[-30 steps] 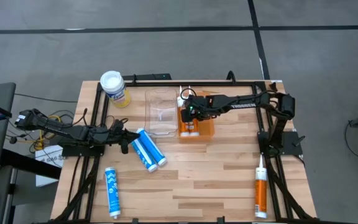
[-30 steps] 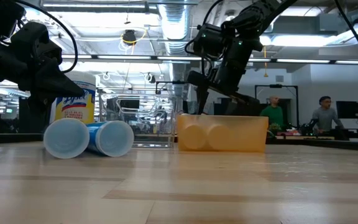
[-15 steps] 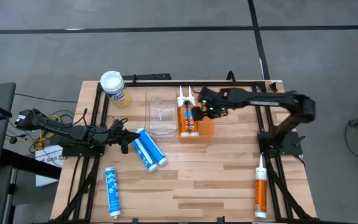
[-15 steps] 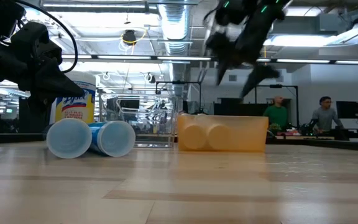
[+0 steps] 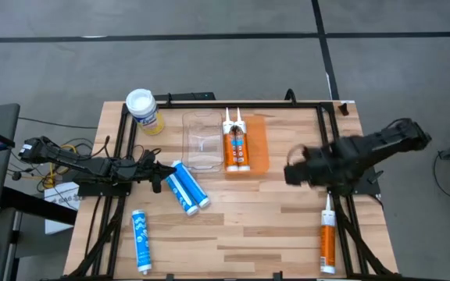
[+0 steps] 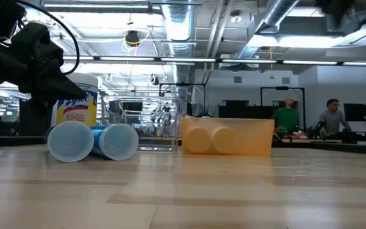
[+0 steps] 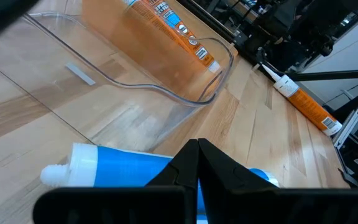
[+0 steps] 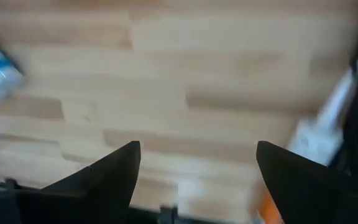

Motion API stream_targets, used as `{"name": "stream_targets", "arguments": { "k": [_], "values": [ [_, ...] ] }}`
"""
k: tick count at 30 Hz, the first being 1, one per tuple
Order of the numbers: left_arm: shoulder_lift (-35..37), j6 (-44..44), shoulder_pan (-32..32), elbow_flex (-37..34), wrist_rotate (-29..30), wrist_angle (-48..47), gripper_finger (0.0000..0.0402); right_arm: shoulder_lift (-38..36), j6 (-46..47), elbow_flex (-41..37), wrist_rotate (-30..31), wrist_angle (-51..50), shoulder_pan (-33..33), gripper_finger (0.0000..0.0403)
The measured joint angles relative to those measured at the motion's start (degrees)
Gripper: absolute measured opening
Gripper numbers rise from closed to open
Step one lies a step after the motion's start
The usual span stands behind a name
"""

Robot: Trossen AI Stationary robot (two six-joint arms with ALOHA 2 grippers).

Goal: Pick & place silicon tubes, Sealant and Lysol wipes
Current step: Put the orange sealant into the orange bin

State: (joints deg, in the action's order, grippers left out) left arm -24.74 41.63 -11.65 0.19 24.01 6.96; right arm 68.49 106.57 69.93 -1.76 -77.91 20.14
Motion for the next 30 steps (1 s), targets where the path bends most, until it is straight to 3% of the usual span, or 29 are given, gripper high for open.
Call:
{"name": "stream_targets", "arguments": {
  "k": [4,9,15,30],
  "values": [
    [0.01,0.00,0.01,0.00,0.00,0.00,0.0000,2.50,15.84,-0.01,-2.22,-0.07,11.49,0.0315],
    [-0.01,0.00,0.00,0.00,0.00,0.00,0.0000,8.66,27.42,-0.02,-12.28,0.68,20.61,0.0315],
    [0.01,0.00,0.01,0.00,0.00,0.00,0.0000,15.69,29.81,-0.04,-22.47,4.35,23.76,0.0315],
    [-0.01,0.00,0.00,0.00,-2.11,0.00,0.0000,29.13,30.17,-0.04,-25.35,12.82,25.99,0.0315]
  ]
}}
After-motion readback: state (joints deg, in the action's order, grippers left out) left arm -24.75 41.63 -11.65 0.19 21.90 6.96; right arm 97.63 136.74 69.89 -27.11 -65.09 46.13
